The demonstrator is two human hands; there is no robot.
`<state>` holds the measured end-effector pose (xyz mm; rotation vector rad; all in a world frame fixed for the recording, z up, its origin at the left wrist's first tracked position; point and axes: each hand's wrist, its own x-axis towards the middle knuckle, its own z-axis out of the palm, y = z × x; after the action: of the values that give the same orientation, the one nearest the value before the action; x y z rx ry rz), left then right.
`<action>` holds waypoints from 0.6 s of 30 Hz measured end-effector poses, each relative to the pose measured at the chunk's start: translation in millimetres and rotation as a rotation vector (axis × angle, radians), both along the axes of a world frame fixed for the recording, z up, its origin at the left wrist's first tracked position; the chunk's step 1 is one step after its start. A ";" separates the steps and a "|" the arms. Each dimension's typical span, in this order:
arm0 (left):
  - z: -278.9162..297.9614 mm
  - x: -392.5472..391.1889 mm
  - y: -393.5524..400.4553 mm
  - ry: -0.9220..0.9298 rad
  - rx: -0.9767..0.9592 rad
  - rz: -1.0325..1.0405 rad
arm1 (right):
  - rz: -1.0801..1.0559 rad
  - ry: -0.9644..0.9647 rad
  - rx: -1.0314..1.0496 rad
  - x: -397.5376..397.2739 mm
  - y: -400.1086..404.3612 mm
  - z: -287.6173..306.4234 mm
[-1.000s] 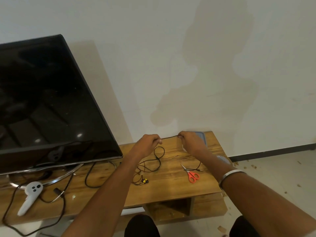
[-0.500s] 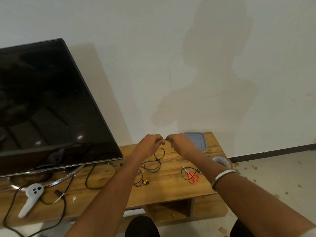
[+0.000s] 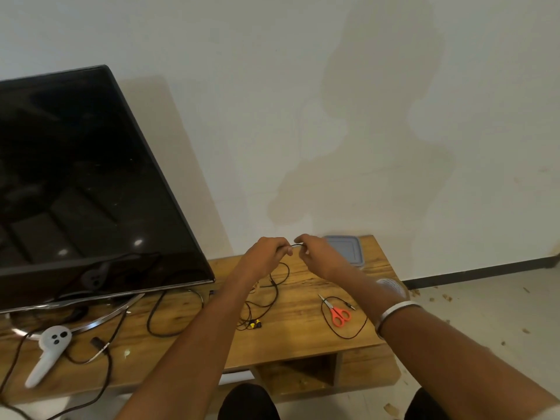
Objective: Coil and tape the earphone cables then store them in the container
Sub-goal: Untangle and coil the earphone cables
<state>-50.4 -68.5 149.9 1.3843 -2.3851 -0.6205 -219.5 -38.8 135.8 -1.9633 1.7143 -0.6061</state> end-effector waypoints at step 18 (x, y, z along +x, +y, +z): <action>-0.9 6.3 -0.3 0.030 0.027 0.014 | -0.133 0.102 -0.016 -19.9 -0.9 -6.5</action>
<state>-44.1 -68.9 149.0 1.3913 -2.3507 -0.6669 -239.3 -39.7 129.3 -1.9321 1.9202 -0.5763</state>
